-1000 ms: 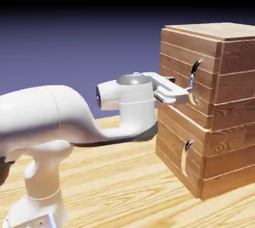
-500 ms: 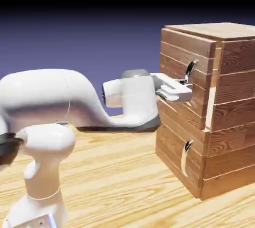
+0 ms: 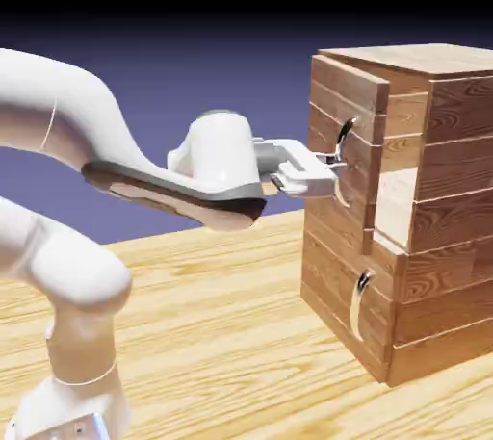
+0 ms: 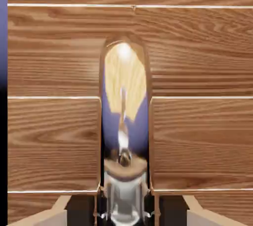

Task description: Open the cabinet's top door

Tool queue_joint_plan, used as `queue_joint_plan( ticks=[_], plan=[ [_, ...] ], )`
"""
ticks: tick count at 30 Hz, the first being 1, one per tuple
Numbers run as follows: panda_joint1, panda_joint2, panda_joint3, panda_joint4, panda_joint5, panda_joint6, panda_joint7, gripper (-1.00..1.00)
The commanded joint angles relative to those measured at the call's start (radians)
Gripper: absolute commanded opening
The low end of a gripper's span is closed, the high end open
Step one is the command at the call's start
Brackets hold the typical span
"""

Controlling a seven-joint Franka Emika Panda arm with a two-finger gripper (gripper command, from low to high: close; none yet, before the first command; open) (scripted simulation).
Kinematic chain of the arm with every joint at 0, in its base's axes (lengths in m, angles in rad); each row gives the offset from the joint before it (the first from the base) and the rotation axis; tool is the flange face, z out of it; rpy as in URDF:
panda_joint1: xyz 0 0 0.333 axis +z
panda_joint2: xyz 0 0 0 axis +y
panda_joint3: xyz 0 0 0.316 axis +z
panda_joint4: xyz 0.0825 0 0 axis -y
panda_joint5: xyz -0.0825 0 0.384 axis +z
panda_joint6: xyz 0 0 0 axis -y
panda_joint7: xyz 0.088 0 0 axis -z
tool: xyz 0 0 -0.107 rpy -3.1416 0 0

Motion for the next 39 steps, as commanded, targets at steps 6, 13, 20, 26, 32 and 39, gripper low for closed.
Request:
queue_joint_plan(
  ticks=[6,13,20,26,32,39],
  plan=[
    [-0.093,-0.089,0.173,-0.105,0.260,-0.090,-0.119,-1.00],
    [-0.127,-0.182,0.365,-0.191,0.565,-0.215,-0.239,-1.00],
    [-0.094,-0.232,0.565,-0.230,0.869,-0.383,-0.325,-1.00],
    [-0.046,-0.206,0.757,-0.210,1.130,-0.570,-0.359,-1.00],
    [-0.035,-0.092,0.972,-0.115,1.383,-0.799,-0.348,-1.00],
    [-0.135,0.123,1.226,0.098,1.612,-1.094,-0.292,-1.00]
  ],
)
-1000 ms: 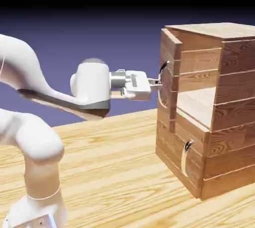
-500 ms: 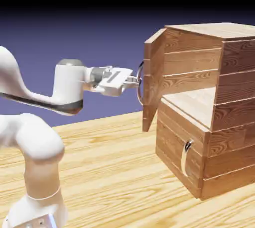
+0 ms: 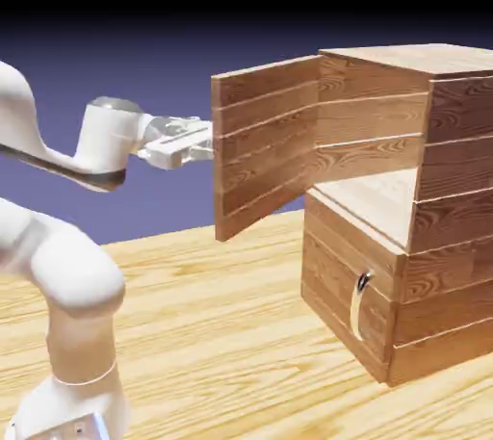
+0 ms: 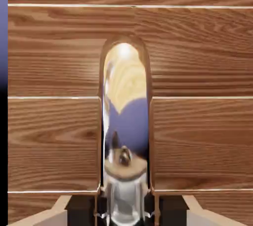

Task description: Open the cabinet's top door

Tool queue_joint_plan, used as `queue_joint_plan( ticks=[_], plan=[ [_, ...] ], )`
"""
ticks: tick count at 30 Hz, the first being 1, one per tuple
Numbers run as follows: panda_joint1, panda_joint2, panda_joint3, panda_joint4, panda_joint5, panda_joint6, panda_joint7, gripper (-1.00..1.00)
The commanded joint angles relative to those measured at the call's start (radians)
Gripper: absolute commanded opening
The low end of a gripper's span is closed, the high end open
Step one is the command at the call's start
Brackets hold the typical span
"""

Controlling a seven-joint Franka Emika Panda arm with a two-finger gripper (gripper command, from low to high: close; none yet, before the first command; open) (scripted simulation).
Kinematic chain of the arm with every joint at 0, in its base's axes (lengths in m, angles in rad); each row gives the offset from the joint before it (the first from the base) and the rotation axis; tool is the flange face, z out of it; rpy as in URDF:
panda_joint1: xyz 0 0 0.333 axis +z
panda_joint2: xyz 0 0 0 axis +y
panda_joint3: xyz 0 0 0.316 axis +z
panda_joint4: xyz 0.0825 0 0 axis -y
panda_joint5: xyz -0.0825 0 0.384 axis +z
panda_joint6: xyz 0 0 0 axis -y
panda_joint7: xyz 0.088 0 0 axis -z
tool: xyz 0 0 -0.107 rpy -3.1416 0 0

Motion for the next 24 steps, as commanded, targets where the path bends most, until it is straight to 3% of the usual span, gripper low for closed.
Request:
queue_joint_plan(
  ticks=[1,14,24],
  plan=[
    [-0.024,0.034,0.036,0.036,0.023,-0.042,0.011,-1.00],
    [-0.417,0.439,0.500,0.459,0.162,-0.521,0.196,-1.00],
    [-0.771,0.450,0.836,0.587,0.214,-0.600,0.209,-1.00]
  ],
)
